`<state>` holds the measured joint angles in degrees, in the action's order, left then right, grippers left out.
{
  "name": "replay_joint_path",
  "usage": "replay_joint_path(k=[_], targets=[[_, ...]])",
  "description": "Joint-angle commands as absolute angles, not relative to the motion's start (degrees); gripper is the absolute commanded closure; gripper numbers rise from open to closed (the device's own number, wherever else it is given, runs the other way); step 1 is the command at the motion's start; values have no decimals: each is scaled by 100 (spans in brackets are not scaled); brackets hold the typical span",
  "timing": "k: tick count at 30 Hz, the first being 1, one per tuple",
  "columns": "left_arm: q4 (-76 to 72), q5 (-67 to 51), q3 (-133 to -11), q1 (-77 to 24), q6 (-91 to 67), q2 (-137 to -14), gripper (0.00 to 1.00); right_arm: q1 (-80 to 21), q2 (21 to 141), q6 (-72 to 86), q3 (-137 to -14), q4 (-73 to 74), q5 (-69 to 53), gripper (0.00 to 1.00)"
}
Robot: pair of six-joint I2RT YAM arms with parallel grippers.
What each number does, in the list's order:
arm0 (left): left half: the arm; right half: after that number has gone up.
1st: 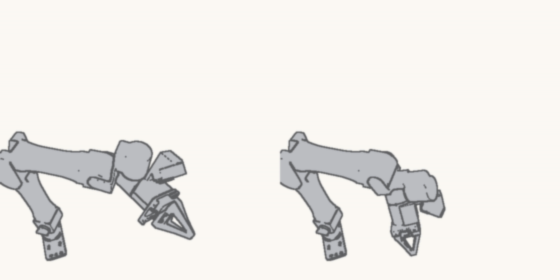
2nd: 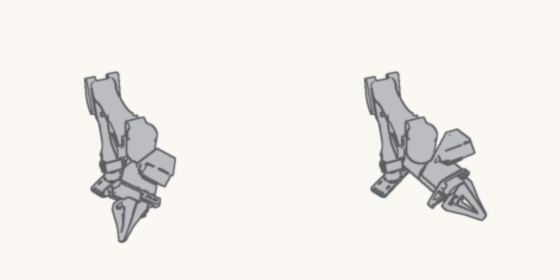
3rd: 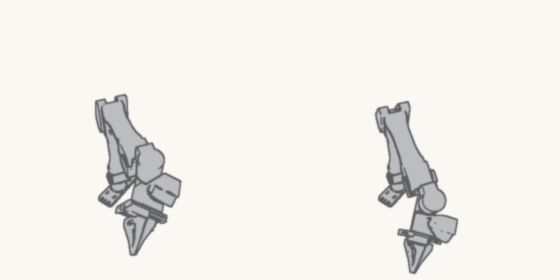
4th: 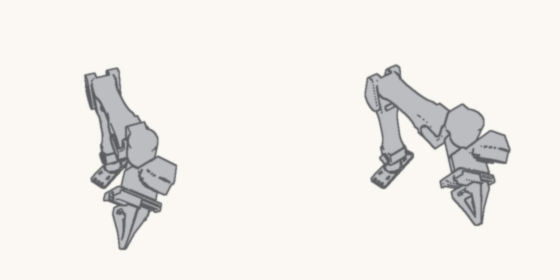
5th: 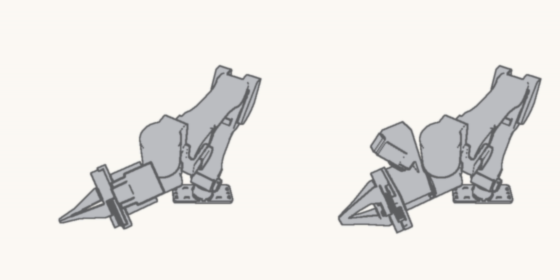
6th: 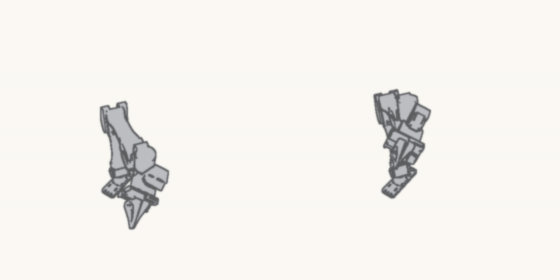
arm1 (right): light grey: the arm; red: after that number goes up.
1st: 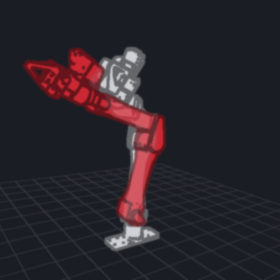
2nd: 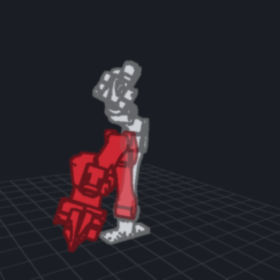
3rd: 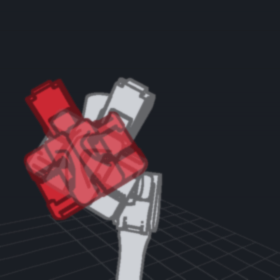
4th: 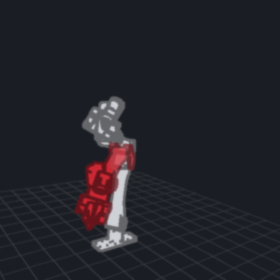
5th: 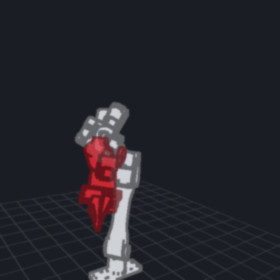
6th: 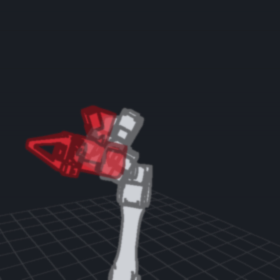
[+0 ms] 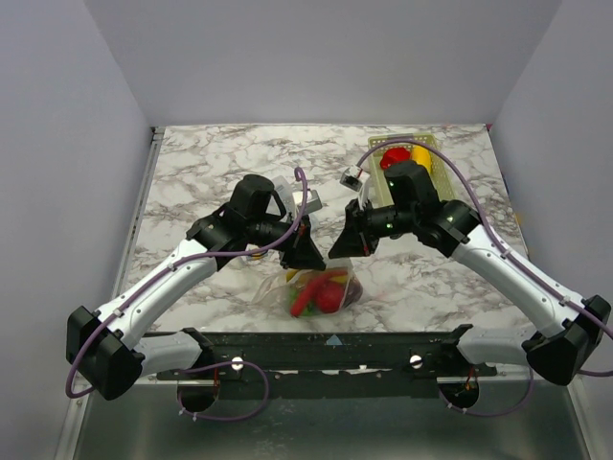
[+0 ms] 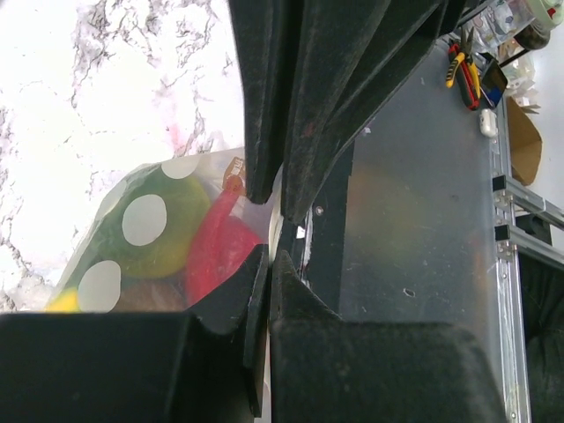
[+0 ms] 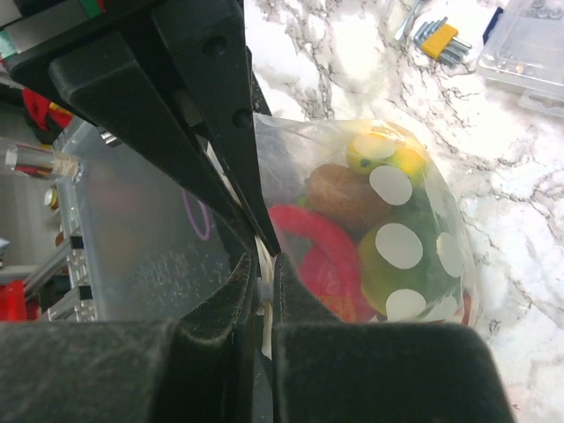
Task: Place the food in the zip-top bag and seal the zipper
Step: Zip the zipper food storage bag at the center of the board.
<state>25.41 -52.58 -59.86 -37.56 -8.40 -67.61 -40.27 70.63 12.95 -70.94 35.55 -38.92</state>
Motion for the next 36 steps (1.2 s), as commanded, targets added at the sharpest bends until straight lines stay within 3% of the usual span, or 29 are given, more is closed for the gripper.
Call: replay_joint_path(k=[1, 15, 17, 22, 26, 31, 36], targets=[[2188, -5596, -5985, -3753, -845, -6631, 100, -4059, 7270, 1147, -7075, 3288, -4413, 100], [2150, -5581, -5984, -3751, -870, -6653, 100, -4236, 7545, 1377, -6855, 2745, -4788, 96], [2171, -5564, -6000, -3738, -872, -6662, 100, -4241, 7479, 1372, -6810, 2814, -4580, 90], [2153, -5546, -5982, -3708, -896, -6666, 100, -4231, 6878, 1488, -6719, 3083, -3739, 59], [2191, -5562, -6046, -3700, -914, -6732, 100, -4228, 6367, 1371, -6776, 3656, -2926, 51], [2124, -5633, -6012, -3698, -967, -6746, 100, -4228, 6072, 1236, -6827, 3987, -2838, 50], [2092, -5657, -5986, -3698, -984, -6685, 100, -4228, 6182, 1093, -6882, 3955, -3150, 56]])
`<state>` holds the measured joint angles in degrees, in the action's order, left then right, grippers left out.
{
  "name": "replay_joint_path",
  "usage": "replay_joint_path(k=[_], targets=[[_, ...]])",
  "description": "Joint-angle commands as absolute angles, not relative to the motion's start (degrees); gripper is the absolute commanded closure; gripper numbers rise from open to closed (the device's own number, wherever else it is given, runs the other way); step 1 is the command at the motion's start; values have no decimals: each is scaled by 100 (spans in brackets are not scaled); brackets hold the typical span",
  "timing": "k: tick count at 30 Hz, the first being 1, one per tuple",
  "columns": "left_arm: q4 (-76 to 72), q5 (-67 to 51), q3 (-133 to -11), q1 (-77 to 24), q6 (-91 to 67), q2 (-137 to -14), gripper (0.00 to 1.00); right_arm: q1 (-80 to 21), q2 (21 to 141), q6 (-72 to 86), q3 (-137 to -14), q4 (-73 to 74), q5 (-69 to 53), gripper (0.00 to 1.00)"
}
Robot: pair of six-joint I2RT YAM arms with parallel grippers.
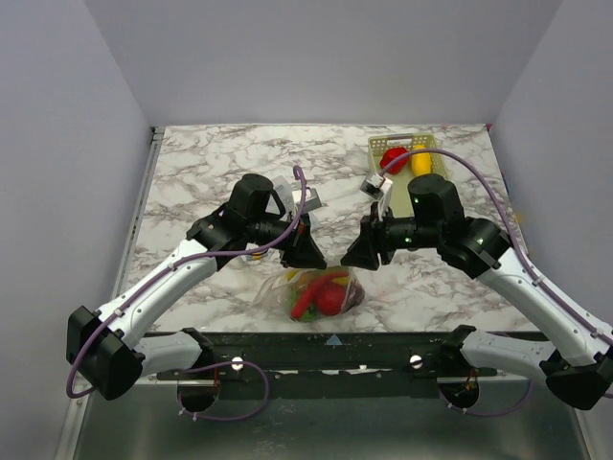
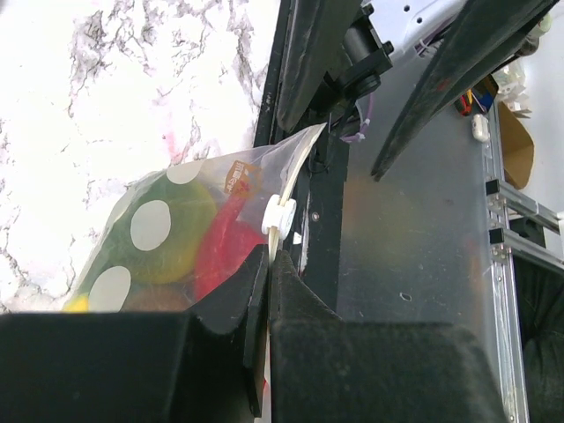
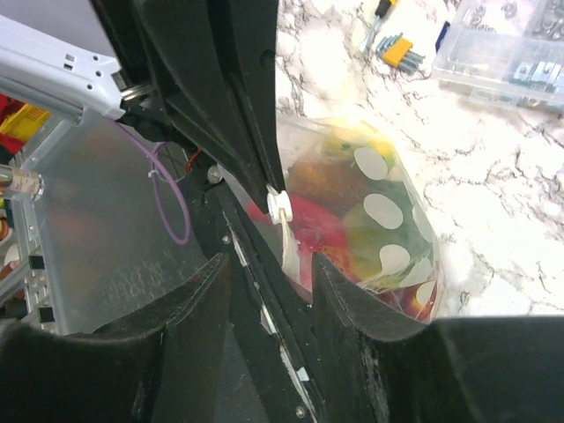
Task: Place the food in the zip-top bag and seal the zipper
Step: Zip the zipper food storage bag at the center of the board.
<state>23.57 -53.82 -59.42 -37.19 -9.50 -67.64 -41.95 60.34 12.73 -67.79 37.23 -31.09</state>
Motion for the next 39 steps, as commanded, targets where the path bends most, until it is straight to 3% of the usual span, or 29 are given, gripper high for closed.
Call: replay_joint_path(k=[1, 6, 12, 18, 22, 24, 26, 30, 34, 39], targets=[[2096, -5655, -5981, -3698, -984, -6688, 100, -4234, 6213, 1085, -6894, 3894, -3228, 56], [2088, -5677, -5972, -3695, -993, -6655, 100, -4228, 6387, 1063, -6994, 3718, -3505, 62], [2083, -5695, -5974, -3699, -993, -6644, 100, -4231, 6566, 939, -7062, 3706, -3709, 80], [2084, -5714, -5958, -3698, -989, -6637, 100, -4228, 6673, 871, -7066, 3653, -3796, 88], [2097, -5792, -5990, -3696, -967, -6636, 100, -4229, 6664, 740, -7010, 3664, -3772, 100], [2108, -5766, -5986, -3698, -974, -6635, 89, -4228, 6623, 738, -6963, 3638, -3744, 100], [2065, -5790, -5968, -3698, -1029, -6629, 66, -4230, 6562, 806, -6918, 3532, -3755, 100], [1781, -5978, -5941, -3699, -1283, -6628, 37, -4228, 6539, 793, -6901, 3514, -3777, 100], [1595, -6046, -5987, -3696, -1485, -6695, 37, -4229, 6557, 791, -6901, 3539, -3820, 100], [1435, -5994, -6090, -3705, -1754, -6882, 47, -4227, 6547, 808, -6917, 3551, -3832, 100]])
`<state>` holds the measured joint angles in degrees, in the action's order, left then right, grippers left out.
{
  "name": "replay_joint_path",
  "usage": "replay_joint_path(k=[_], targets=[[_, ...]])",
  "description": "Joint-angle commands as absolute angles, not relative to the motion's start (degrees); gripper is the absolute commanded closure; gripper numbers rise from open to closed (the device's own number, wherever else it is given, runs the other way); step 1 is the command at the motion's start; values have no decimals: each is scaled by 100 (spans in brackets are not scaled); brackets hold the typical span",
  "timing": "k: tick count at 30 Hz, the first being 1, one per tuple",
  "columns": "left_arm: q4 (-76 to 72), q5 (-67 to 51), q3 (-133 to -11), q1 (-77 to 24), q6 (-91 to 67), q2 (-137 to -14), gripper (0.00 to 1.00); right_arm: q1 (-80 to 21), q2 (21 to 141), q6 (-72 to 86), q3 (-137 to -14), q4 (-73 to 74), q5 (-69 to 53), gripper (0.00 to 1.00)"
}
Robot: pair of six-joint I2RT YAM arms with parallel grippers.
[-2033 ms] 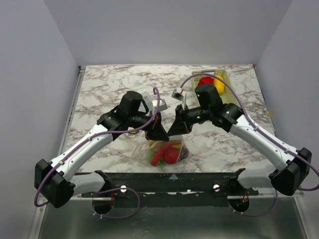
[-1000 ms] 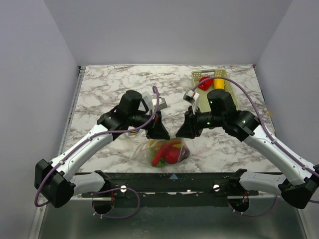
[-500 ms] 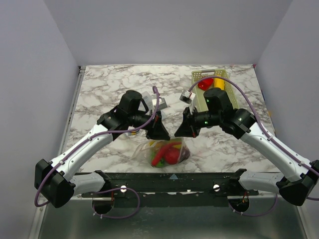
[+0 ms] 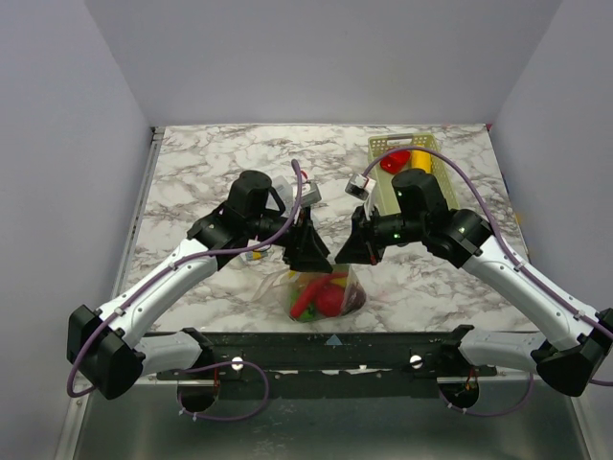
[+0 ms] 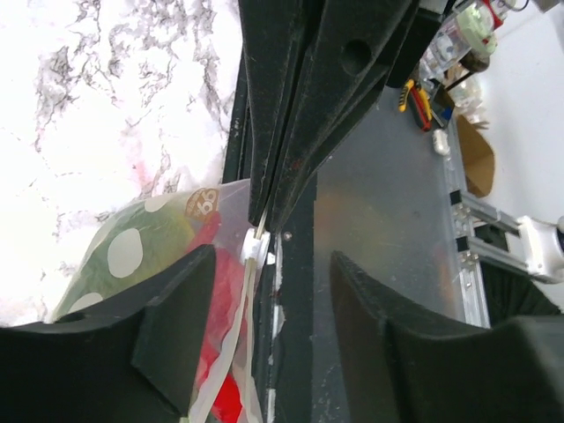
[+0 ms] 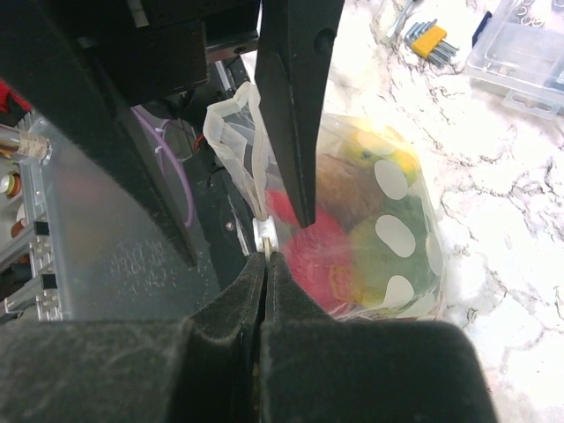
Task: Place the food in the zip-top bag and seal the zipper
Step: Zip the zipper food storage bag at the center of the board.
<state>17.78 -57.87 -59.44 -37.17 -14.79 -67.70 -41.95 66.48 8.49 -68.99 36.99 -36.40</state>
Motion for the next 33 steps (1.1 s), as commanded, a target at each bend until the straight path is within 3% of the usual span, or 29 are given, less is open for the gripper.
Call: replay_joint_path(k=[1, 11, 19, 33], targets=[[1414, -6011, -6106, -3713, -1781, -6902, 51, -4229, 6540, 828, -6918, 3552, -3832, 100], [1274, -5966, -6046, -3723, -1839, -6871, 77, -4233, 6543, 900, -6842, 3477, -3767, 100], [1408, -5635, -6098, -3722, -1904, -6860, 99, -4230, 6367, 1082, -6710, 3384, -3039, 100], [2458, -4692, -5990, -3703, -1699, -6370, 100, -4228, 5743, 1682, -6343, 3229, -747, 100]])
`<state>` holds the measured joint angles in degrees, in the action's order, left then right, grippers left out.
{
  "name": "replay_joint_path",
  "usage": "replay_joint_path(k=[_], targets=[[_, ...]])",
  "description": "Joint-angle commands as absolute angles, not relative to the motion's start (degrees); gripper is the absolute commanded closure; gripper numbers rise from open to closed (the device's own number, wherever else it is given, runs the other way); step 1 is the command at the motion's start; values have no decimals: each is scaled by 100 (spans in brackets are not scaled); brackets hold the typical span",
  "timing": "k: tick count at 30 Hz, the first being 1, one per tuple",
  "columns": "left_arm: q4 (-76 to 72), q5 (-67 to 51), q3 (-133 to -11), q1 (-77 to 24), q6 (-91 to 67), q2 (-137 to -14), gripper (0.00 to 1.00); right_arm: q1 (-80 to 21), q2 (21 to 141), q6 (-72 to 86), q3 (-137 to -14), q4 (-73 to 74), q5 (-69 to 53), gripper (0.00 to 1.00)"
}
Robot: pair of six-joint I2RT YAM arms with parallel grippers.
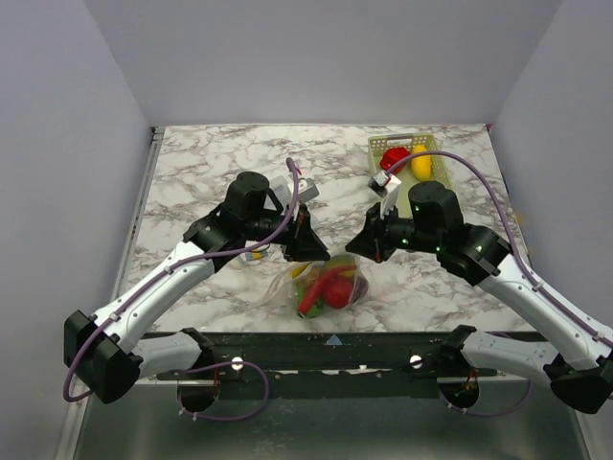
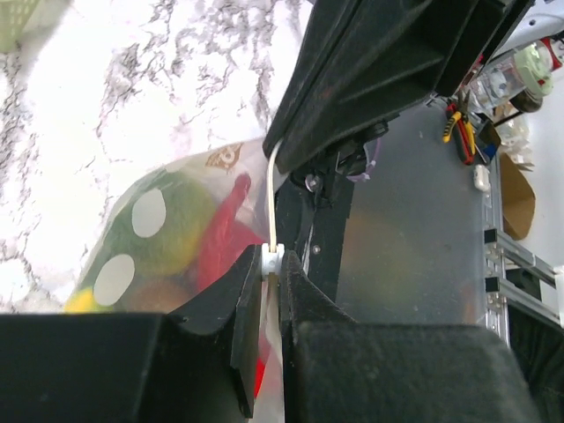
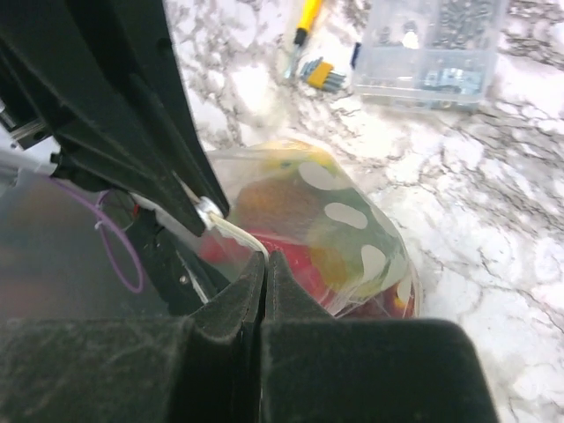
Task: Place the food in the zip-top bag and seal the zipper
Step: Zip the zipper food storage bag at the center of the board.
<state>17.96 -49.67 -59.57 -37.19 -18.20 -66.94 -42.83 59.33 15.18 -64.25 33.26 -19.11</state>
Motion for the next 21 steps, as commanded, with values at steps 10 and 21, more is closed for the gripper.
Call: replay_joint_path(k=[10, 21], targets=[[3050, -4181, -5894, -3706, -1565, -6082, 100, -4228, 5536, 1906, -6182, 3415, 231, 100], [3380, -3887, -5653, -3699, -1460, -5841, 100, -4230, 5265, 2016, -5895, 3682, 1221, 100]])
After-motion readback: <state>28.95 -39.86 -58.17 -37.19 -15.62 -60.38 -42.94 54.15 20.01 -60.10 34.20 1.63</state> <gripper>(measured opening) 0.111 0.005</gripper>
